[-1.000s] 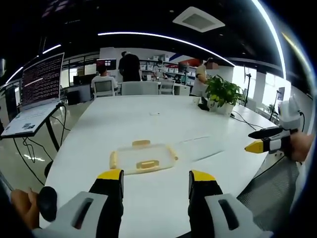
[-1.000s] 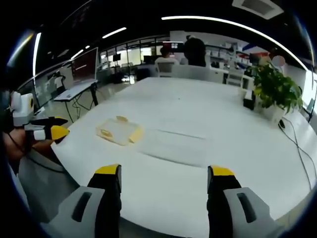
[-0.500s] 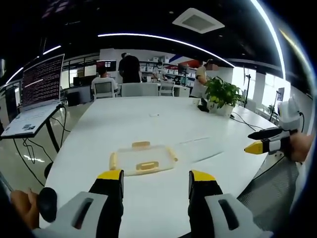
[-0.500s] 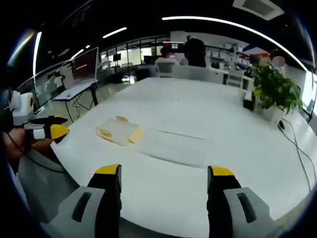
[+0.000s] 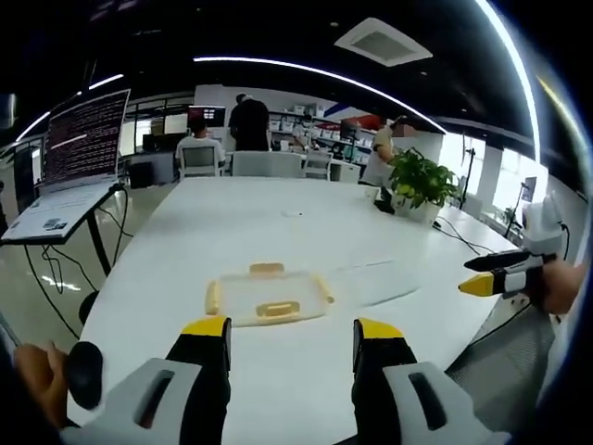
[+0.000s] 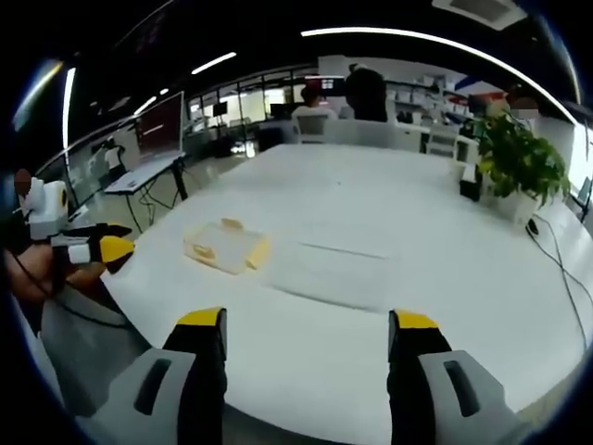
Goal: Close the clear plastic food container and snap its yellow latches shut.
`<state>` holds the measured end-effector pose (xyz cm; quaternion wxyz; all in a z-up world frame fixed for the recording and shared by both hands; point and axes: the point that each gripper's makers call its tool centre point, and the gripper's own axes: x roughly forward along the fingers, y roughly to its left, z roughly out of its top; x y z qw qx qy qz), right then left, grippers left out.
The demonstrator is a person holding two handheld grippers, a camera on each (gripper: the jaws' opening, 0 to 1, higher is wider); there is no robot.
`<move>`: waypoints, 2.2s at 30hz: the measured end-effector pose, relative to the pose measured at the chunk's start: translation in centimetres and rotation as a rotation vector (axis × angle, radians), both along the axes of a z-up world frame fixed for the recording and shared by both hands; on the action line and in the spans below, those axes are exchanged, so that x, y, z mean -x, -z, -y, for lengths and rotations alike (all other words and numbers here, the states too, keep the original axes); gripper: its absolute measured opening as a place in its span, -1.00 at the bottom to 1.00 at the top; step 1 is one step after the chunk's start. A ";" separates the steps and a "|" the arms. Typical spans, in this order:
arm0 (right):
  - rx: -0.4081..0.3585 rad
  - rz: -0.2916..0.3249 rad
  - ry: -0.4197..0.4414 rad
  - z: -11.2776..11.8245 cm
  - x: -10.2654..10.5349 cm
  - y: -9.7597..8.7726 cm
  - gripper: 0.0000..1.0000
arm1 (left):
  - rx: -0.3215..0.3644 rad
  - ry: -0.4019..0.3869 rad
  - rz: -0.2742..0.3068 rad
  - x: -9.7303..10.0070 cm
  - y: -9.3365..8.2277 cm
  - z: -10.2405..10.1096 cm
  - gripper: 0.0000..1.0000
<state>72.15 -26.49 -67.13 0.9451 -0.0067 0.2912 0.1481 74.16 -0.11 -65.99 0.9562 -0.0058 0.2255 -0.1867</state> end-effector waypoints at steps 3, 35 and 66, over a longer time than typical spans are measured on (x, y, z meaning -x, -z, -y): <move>0.011 0.003 -0.024 -0.4 -0.4 -0.2 0.36 | -0.004 0.025 -0.009 -0.2 0.3 0.4 -0.06; 0.109 0.013 -0.451 -7.8 -6.7 -1.0 0.22 | -0.173 0.319 -0.004 -6.2 -0.4 -0.3 -0.07; 0.171 -0.067 -0.770 -12.8 -11.9 1.8 0.19 | -0.307 0.555 -0.101 -10.7 3.1 -1.9 -0.07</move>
